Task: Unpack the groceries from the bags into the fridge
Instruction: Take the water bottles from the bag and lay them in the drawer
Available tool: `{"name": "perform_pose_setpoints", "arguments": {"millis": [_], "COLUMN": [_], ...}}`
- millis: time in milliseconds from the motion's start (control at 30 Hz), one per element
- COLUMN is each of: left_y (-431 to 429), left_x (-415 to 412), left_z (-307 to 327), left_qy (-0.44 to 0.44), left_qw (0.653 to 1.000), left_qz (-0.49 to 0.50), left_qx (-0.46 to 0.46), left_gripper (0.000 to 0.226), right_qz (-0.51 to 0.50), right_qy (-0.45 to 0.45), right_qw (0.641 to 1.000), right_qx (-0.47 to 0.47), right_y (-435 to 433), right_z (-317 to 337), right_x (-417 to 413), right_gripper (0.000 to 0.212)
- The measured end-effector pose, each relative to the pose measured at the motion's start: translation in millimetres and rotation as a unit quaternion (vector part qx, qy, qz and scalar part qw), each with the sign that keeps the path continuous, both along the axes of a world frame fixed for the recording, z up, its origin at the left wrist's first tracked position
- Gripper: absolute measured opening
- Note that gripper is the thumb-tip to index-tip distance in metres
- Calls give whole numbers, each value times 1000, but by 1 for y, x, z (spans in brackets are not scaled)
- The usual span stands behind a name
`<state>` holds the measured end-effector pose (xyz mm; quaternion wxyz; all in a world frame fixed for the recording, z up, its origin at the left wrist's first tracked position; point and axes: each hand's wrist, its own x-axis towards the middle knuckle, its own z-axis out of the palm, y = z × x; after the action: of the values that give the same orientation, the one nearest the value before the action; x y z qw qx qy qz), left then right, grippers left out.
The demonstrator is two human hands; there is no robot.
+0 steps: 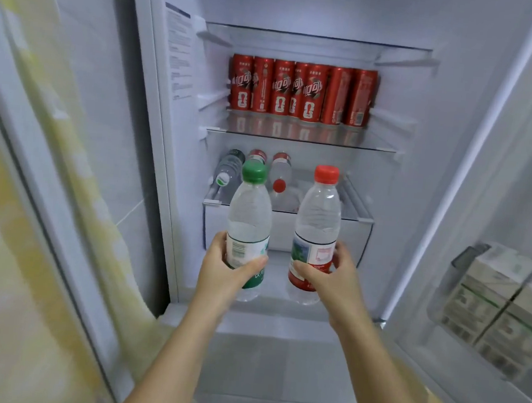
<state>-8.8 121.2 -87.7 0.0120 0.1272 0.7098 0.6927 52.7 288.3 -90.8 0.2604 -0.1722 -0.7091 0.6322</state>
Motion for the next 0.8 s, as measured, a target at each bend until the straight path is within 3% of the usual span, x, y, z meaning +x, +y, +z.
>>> {"name": "perform_pose_setpoints", "arguments": {"millis": [367, 800], "left_y": [60, 73], "left_x": [-81, -128], "left_z": [-60, -85], "left_qy": [-44, -32], "left_qw": [997, 993], "left_qz": [33, -7], "left_qx": [-51, -112], "left_gripper": [57, 63], "right_qz": [22, 1], "right_qy": [-55, -107], "right_qw": [998, 994], "right_qx": [21, 33], "right_y": [54, 68], "right_z": [-59, -80], "right_x": [-95, -123], "right_gripper": [64, 66]}}
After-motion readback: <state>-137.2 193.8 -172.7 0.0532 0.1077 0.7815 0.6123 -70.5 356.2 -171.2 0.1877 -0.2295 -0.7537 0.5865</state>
